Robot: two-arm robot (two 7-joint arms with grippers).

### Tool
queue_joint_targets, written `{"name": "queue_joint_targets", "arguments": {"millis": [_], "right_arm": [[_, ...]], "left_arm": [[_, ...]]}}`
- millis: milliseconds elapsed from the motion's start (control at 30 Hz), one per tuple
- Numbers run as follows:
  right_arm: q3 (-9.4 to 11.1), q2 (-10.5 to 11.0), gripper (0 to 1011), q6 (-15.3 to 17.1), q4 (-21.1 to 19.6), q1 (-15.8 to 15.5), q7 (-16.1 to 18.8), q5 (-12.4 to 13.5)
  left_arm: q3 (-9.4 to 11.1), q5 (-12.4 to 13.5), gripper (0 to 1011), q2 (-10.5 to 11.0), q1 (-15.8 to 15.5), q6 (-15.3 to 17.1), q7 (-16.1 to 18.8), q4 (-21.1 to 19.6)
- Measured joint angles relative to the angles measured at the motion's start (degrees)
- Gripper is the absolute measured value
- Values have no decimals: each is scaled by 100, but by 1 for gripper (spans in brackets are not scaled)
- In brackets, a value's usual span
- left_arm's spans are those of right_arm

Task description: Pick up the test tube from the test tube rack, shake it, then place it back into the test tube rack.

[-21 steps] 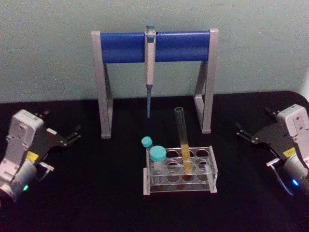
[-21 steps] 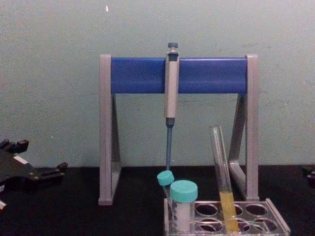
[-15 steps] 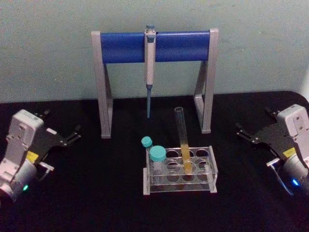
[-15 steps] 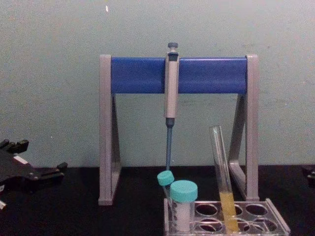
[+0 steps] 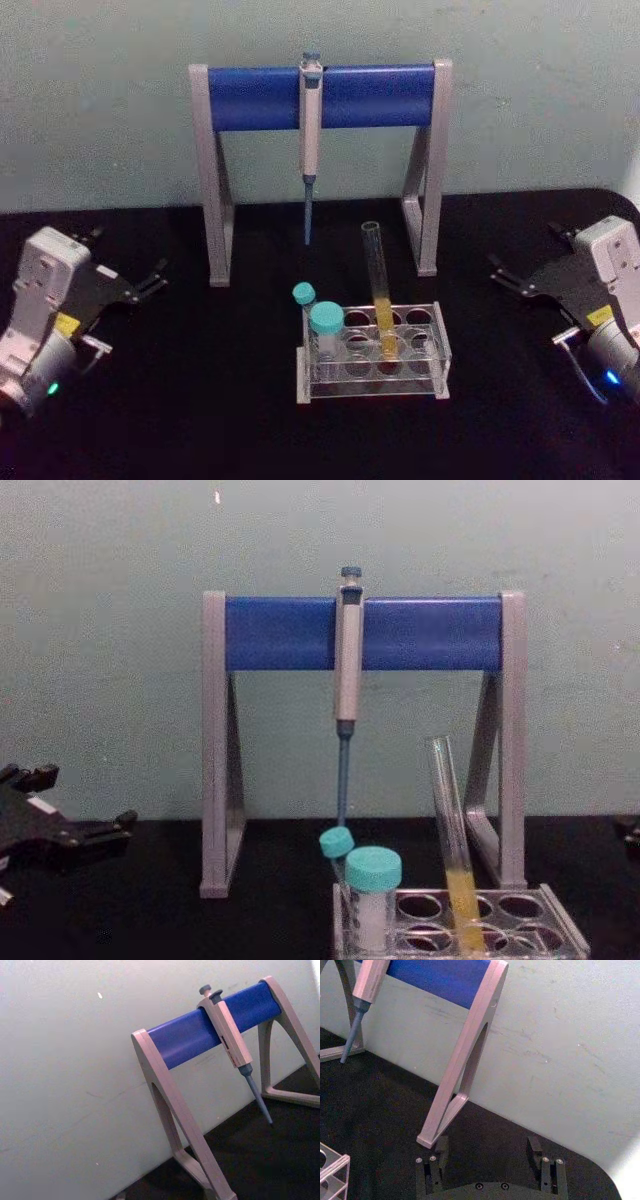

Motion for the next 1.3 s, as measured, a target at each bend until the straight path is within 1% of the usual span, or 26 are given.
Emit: {"name": "queue_joint_targets", "arguments": {"millis": [900,1067,1200,1300], "right_arm": [[7,-2,1000,-1,0,-3,1,-2],[142,-51,1000,-69,-45,-54,38,-20],[292,-91,1000,-109,-174,-134,208,184],[362,-95,1000,-140,-290,-188,315,284]], "left_arm": [[0,0,1001,0,0,0,0,0],[0,0,1001,0,0,0,0,0],[0,0,1001,0,0,0,0,0],[0,0,1001,0,0,0,0,0]]}}
